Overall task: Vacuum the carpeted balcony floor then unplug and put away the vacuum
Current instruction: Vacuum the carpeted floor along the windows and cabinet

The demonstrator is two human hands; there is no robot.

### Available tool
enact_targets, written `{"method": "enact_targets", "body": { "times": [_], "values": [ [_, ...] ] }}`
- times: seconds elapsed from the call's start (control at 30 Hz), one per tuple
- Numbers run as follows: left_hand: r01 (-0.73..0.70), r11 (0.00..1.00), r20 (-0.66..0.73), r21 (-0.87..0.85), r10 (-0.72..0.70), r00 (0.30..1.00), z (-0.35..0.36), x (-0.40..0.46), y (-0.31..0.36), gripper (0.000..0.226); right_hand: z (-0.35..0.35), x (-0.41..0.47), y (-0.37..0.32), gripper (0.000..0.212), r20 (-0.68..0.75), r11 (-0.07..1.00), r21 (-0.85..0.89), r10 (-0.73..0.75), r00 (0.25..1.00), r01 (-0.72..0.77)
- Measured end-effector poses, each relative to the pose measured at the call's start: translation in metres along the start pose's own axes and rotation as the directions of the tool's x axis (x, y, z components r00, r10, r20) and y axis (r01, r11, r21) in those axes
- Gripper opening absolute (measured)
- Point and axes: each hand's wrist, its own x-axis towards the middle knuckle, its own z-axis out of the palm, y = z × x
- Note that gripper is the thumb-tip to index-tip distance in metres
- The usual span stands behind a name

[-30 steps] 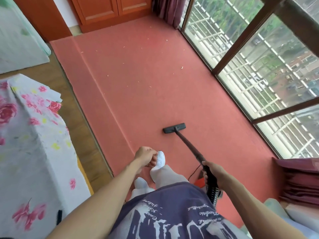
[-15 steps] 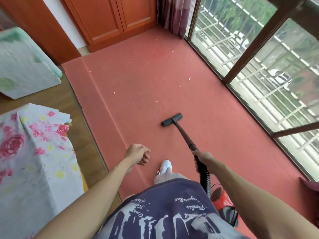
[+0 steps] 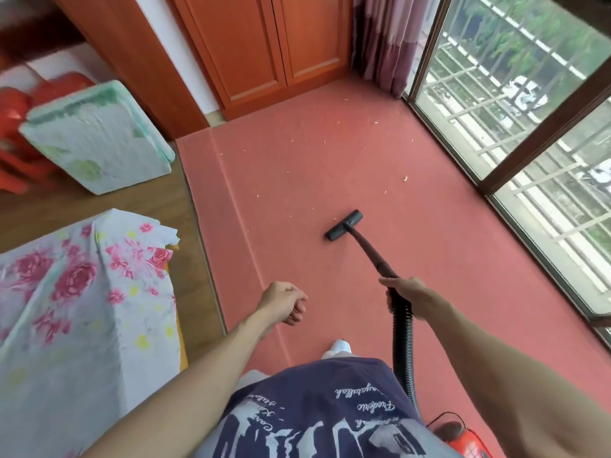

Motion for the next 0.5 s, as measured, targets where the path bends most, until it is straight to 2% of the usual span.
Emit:
{"method": "enact_targets", "body": {
  "times": [0.17,0.4,0.5],
  "values": [
    [-0.044,0.999,0.036,-0.030,0.045,0.998,0.003,0.004,0.022,0.015,0.013,-0.035,0.032,0.020,0.067,0.991,0.110,0.064,0.996,-0.071],
    [-0.031,0.999,0.064,-0.010,0.032,0.997,0.006,0.014,0.033,0.015,-0.041,-0.081,0.072,0.020,0.189,0.888,0.358,0.233,0.954,-0.288],
    [-0.023,1.000,0.053,-0.017,0.024,0.998,0.009,0.018,0.033,0.015,-0.029,-0.067,0.064,0.021,0.206,0.883,0.354,0.249,0.947,-0.309]
  ]
}}
